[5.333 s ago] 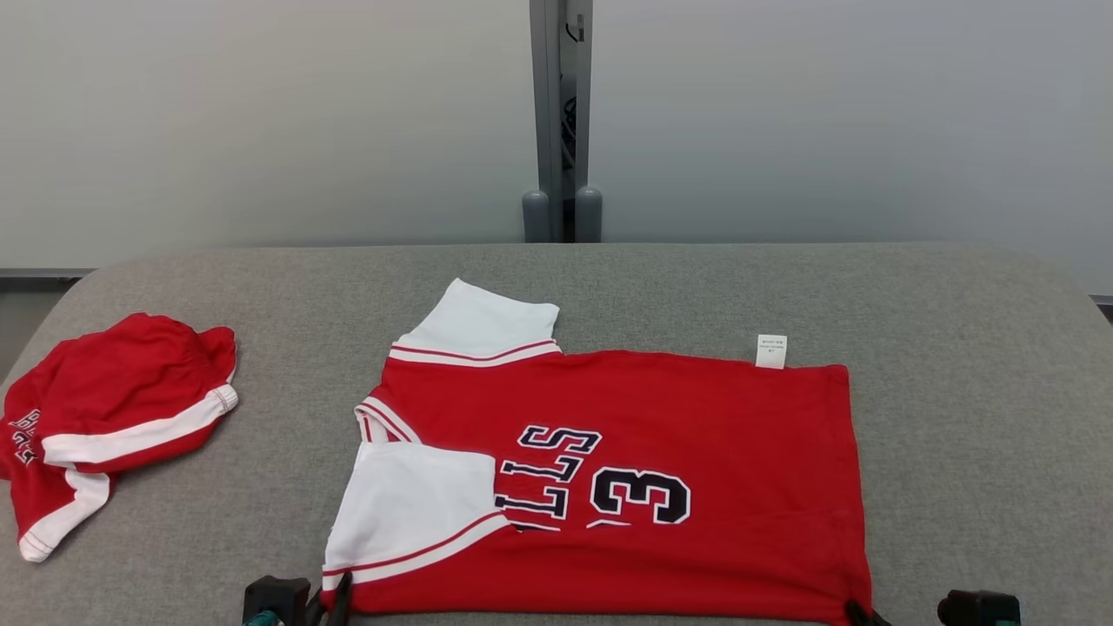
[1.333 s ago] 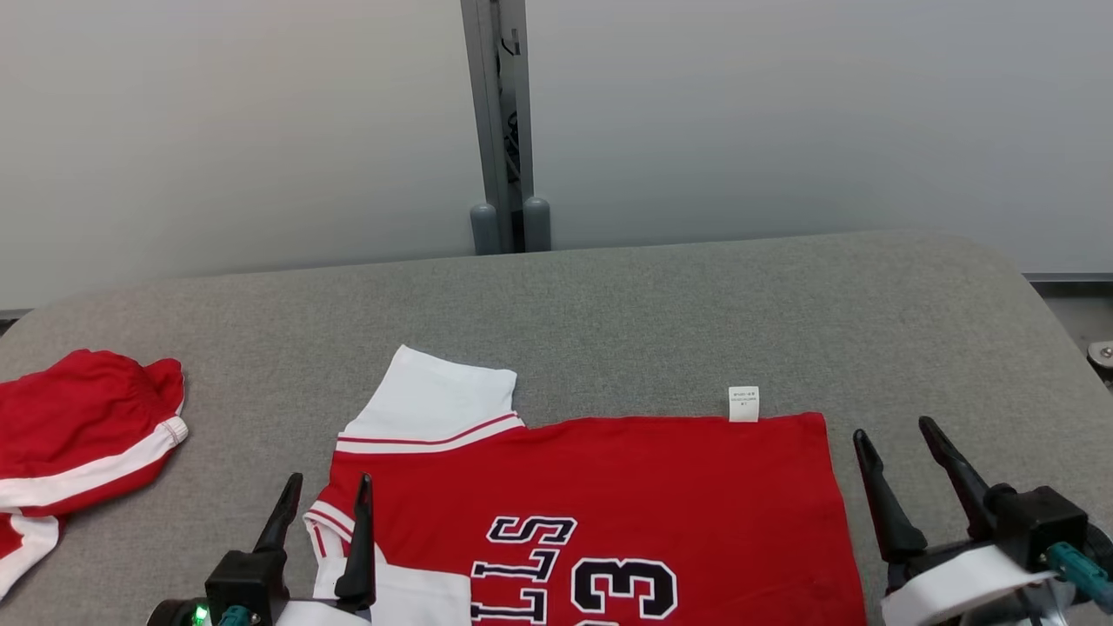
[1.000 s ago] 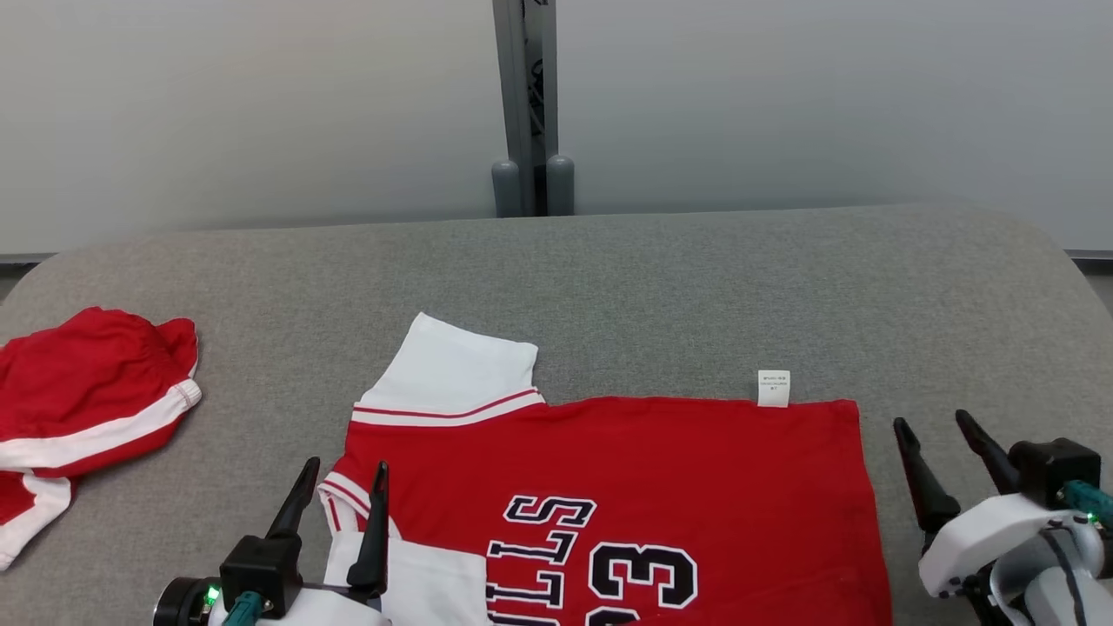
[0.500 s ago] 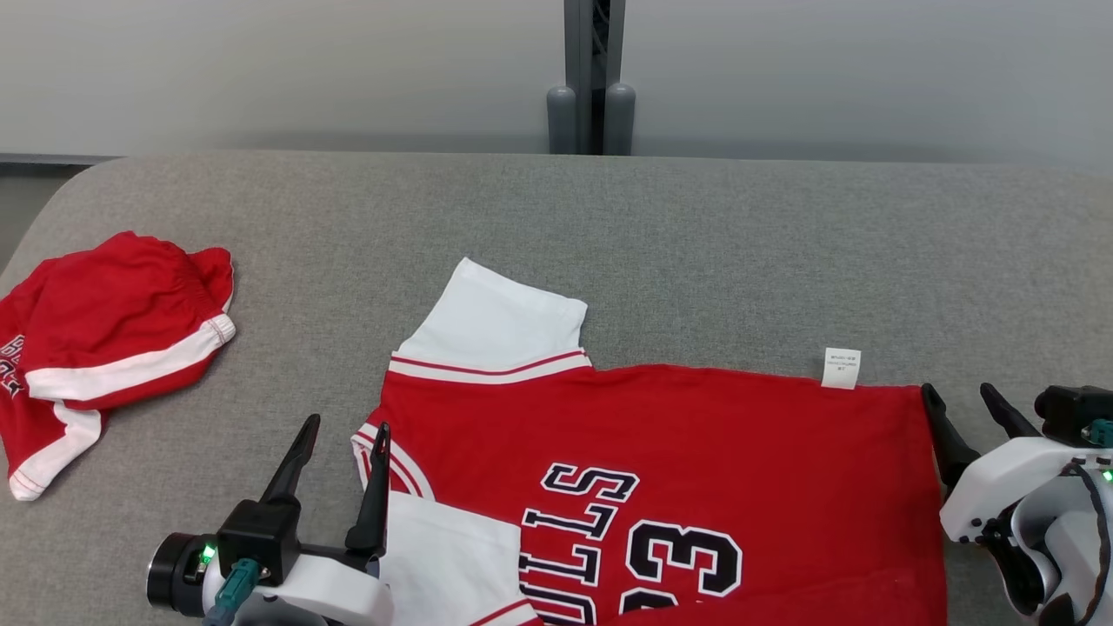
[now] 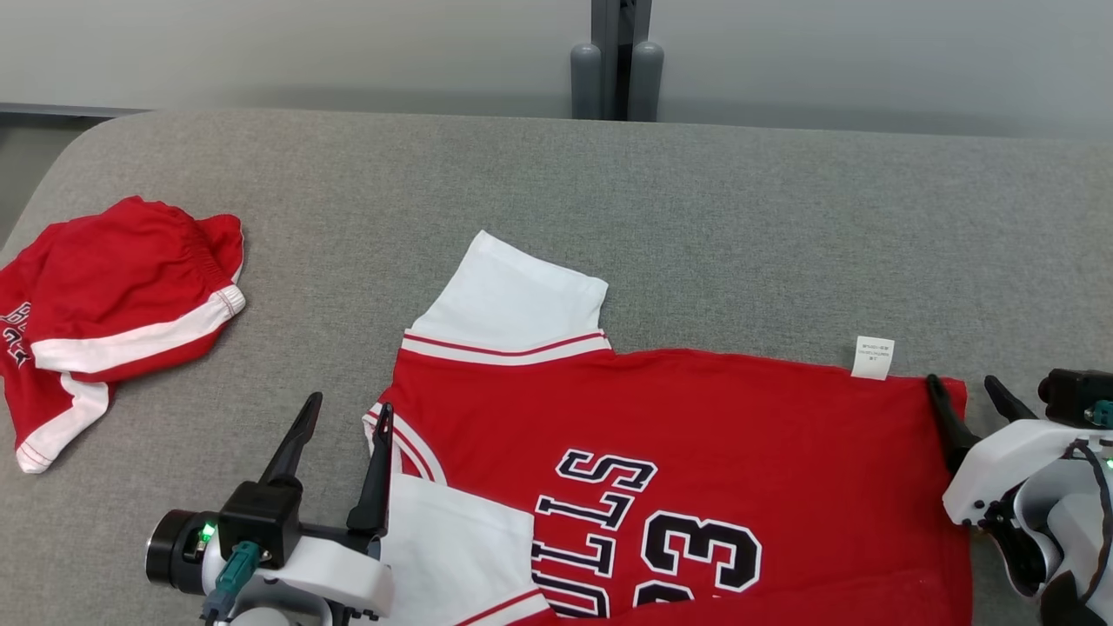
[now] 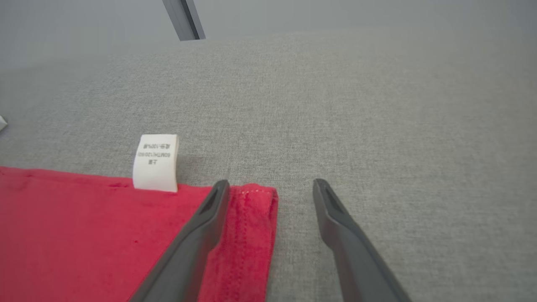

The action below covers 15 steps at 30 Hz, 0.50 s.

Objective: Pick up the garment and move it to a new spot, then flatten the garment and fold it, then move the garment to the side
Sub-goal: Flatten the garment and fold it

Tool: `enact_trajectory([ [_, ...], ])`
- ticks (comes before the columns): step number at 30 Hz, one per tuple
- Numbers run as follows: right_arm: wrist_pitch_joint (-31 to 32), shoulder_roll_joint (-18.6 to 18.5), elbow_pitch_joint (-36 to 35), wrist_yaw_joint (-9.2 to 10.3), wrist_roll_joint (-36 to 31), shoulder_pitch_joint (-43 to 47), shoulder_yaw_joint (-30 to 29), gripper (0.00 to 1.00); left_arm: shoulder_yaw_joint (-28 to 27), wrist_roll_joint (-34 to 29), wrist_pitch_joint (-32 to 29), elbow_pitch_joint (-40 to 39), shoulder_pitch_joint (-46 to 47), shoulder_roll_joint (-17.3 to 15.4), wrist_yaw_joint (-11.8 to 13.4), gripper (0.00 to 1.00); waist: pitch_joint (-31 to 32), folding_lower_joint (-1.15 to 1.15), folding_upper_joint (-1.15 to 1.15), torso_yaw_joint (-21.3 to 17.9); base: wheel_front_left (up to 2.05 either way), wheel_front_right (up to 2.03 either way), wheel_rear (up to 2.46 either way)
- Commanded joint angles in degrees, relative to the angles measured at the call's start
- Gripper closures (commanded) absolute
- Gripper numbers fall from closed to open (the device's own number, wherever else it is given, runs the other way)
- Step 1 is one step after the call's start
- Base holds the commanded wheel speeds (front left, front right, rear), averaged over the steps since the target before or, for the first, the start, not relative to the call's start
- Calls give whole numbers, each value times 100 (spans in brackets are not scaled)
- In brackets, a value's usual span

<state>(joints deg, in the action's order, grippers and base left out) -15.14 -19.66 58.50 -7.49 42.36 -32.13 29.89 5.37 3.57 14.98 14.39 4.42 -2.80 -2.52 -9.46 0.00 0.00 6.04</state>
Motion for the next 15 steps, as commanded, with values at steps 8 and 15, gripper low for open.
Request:
enact_trajectory([
  [8, 4, -40, 224, -1, 479, -240, 468, 100, -18, -56, 24, -32, 188, -19, -6, 0, -86, 0, 0, 3, 0, 0, 0],
  [15, 1, -108, 57, -1, 561, -428, 773, 100, -75, -111, 24, -99, 422, -139, -118, 0, -210, 0, 0, -134, 0, 0, 0],
])
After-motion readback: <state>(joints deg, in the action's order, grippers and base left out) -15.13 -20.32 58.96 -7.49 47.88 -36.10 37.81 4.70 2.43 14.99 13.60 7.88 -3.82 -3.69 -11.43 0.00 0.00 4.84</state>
